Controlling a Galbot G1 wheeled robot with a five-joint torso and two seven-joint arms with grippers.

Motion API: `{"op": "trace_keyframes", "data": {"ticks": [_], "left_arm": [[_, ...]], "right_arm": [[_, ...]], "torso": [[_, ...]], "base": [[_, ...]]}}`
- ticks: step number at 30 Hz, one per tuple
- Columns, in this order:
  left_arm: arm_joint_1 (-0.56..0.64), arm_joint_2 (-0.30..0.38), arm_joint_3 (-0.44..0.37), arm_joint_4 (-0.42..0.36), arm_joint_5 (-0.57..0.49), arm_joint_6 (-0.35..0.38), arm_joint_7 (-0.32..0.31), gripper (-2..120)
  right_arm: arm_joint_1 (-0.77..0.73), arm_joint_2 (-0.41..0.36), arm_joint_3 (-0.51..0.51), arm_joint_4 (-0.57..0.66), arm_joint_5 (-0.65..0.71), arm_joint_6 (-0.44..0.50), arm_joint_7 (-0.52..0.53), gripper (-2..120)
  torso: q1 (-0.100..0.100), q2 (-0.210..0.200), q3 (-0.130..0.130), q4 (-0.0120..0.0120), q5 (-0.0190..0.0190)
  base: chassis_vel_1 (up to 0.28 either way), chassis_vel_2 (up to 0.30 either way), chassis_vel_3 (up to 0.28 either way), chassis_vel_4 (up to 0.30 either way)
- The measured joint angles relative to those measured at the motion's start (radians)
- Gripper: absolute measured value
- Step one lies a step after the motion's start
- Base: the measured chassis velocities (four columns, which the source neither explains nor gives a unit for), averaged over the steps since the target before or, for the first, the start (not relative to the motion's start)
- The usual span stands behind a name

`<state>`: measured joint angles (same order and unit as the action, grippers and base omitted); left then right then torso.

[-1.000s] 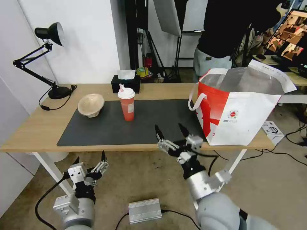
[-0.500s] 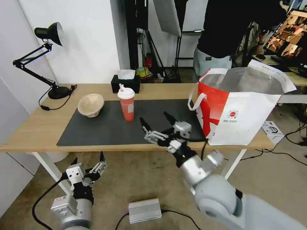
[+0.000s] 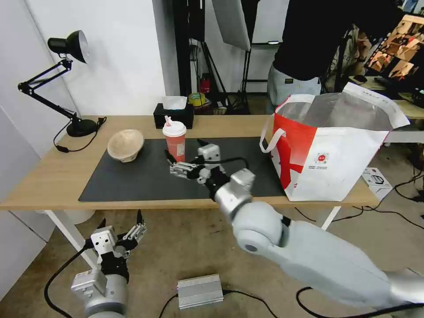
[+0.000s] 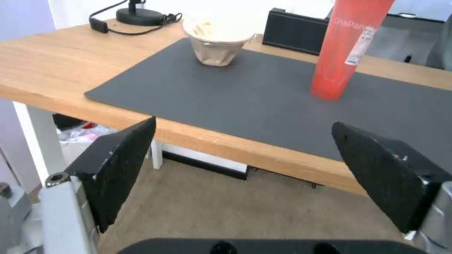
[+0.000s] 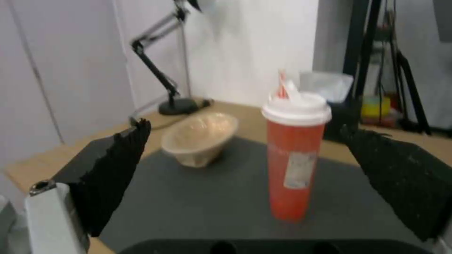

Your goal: Pick up the trash from the table and place it into the takeout bag.

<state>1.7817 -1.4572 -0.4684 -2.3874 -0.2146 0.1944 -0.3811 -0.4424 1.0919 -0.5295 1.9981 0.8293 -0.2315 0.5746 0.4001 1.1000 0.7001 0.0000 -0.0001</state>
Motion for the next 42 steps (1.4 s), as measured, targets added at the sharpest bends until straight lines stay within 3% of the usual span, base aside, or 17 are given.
{"op": "trace_keyframes", "data": {"ticks": [8,22,32,42], "left_arm": [[-0.006,-0.012,0.006,0.01,0.006,-0.003,-0.002,100],[-0.013,-0.022,0.017,0.016,0.026,-0.015,-0.002,100],[-0.02,-0.03,0.023,0.022,0.027,-0.019,-0.003,100],[-0.03,-0.033,0.029,0.027,0.026,-0.02,-0.003,100]], "right_arm": [[0.027,0.099,-0.004,-0.098,0.035,-0.091,0.068,100],[0.123,0.144,0.02,-0.182,0.218,-0.174,0.124,100],[0.181,0.156,0.022,-0.242,0.249,-0.208,0.128,100],[0.242,0.214,0.018,-0.366,0.284,-0.23,0.113,100]], "torso": [[0.0,0.0,0.0,0.0001,0.0],[0.0,0.0,0.0,0.0,0.0001],[0.0,0.0,0.0,0.0,0.0002],[0.0,0.0,0.0,0.0,0.0]], "base": [[0.0,0.0,0.0,0.0],[0.0,0.0,0.0,0.0],[0.0,0.0,0.0,0.0],[0.0,0.0,0.0,0.0]]}}
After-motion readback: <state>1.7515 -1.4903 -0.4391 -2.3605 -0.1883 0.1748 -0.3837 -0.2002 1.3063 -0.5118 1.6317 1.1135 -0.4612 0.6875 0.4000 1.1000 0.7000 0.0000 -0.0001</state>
